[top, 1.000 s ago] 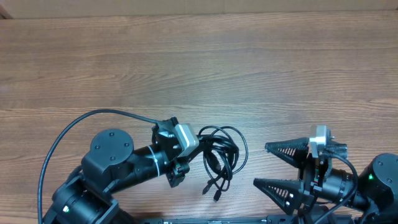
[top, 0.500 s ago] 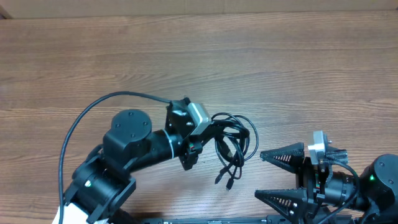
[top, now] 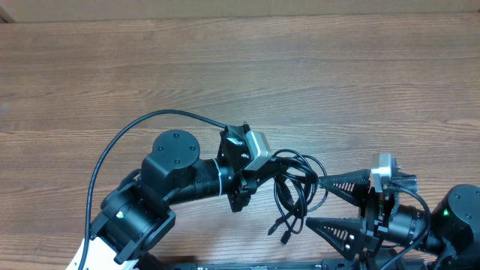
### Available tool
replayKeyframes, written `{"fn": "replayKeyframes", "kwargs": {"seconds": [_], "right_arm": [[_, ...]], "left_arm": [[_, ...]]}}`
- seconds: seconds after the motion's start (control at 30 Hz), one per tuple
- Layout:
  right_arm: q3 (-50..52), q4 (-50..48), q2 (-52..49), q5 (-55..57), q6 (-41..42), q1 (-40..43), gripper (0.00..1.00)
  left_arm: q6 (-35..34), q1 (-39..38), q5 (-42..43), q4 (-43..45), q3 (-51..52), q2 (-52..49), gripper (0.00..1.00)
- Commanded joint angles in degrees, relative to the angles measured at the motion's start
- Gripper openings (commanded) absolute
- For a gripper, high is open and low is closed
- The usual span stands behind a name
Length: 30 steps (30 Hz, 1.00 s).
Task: Untangle cables
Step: 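Carry the lifted coil right toward the opening right gripper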
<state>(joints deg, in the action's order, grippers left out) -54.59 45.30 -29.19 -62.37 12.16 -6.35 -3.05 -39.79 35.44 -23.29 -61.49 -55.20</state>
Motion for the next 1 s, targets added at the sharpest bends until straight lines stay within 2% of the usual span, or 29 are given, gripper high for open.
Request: {"fn": "replayKeyframes", "kwargs": {"seconds": [0.0, 0.17, 0.4, 0.73, 0.83, 0.97], "right_arm": [[-1.31, 0.00, 0.11, -0.90, -0.28, 0.42, 0.91], [-1.31, -0.22, 0.11, -0.68, -0.28, 0.42, 0.91], [-1.31, -0.22, 0.09, -0.44, -0.28, 0.42, 0.91], [-1.29, 0.44, 0.07, 2.38, -0.28, 0.42, 0.91], [-1.25, 0.68, 0.07, 2.38, -0.31, 0.42, 0.91], [-1.25, 2.12, 0.07, 4.72, -0.74, 0.42, 0.91]], "left_arm": [[-1.16, -0.37, -6.49, -1.49, -1.36, -0.20, 0.04], [-5.95, -0.42, -11.89, -2.16, -1.36, -0.85, 0.04], [-5.99, -3.17, -11.43, -1.09, -1.36, -1.05, 0.04], [-6.49, -9.35, -11.41, 4.98, -1.36, -1.05, 0.04], [-9.51, -9.42, -11.30, 7.87, -1.36, -1.05, 0.04], [-10.45, -9.40, -6.58, 12.33, -1.33, -1.03, 0.04]]}}
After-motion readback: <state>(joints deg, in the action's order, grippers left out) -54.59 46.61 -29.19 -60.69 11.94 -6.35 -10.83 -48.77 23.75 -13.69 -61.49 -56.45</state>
